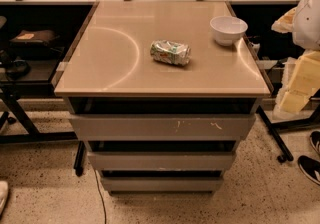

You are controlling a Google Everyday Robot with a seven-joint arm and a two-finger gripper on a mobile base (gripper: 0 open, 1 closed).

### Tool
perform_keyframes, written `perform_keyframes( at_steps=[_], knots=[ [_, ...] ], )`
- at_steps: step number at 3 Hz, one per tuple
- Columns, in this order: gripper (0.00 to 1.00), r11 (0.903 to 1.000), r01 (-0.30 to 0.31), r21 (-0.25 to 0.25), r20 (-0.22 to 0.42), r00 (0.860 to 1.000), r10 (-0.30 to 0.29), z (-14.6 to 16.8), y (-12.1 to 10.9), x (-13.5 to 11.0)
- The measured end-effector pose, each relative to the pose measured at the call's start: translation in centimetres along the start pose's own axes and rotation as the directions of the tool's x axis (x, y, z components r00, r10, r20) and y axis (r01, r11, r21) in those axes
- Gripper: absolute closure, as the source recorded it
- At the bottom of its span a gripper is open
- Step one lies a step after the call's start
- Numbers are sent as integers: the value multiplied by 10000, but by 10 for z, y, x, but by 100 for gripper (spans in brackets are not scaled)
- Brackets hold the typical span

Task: Open top drawer

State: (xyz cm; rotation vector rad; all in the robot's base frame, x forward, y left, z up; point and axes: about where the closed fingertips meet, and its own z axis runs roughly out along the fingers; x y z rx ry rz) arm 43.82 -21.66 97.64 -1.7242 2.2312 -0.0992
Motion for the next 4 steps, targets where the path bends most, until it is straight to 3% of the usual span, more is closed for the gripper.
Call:
perform_keyframes(
  at_steps=[2, 4],
  knots=[
    [0, 10000, -63, 64, -43, 10000, 63, 13, 5, 5],
    [0, 9987, 512, -20, 794, 9955, -509, 97, 43, 28]
  ],
)
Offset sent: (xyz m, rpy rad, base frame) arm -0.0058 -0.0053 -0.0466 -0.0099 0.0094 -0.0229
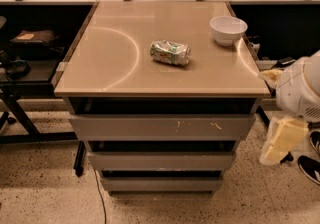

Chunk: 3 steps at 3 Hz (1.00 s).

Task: Open top drawer

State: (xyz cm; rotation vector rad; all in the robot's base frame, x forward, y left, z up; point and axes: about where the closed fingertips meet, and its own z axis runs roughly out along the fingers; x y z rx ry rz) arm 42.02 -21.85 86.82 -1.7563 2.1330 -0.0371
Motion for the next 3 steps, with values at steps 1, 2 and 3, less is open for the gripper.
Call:
perform_keyframes(
  at_steps=[1, 2, 3],
  knots=[
    [0, 9998, 165, 132, 708, 9973, -174, 52, 12, 17],
    [0, 9985, 351, 420, 1238, 9915, -401, 89, 12, 29],
    [0, 9986, 367, 378, 1323, 9903, -414, 93, 13, 27]
  ],
)
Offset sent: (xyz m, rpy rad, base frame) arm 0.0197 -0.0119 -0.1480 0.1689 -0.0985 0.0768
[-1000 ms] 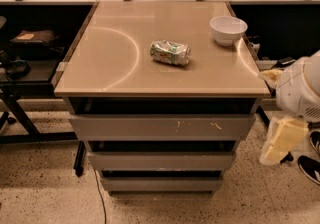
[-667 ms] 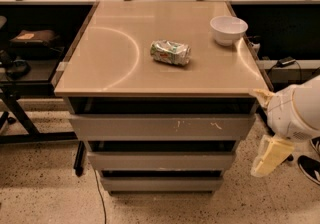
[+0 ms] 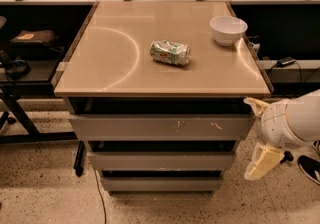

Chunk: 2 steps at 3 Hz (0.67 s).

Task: Open top drawer

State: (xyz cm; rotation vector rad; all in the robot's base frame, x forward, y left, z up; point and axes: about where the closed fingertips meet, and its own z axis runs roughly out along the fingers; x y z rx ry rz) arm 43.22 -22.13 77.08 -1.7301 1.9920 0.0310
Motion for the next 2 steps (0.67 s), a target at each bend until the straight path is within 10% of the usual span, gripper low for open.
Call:
perform_keyframes(
  at_steps=[2],
  knots=[
    [0, 9998, 188, -113, 921, 9956, -176, 71, -5, -11]
  ],
)
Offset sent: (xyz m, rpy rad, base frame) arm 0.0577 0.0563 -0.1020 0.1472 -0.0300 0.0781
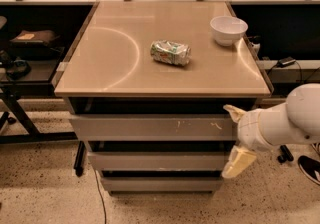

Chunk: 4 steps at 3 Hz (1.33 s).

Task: Open top drawer

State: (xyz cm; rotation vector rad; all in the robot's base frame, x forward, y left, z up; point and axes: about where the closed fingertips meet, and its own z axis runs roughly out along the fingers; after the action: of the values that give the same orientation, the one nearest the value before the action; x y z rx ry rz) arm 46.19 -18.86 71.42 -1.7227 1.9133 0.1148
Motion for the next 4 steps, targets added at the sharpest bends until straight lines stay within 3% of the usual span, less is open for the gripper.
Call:
perform_keyframes(
  at_steps=[2, 4],
  knots=[
    [0, 9981, 600, 167, 695, 9957, -611, 52, -16, -13],
    [0, 9967, 751, 300, 1202, 9897, -782, 89, -46, -6]
  ],
)
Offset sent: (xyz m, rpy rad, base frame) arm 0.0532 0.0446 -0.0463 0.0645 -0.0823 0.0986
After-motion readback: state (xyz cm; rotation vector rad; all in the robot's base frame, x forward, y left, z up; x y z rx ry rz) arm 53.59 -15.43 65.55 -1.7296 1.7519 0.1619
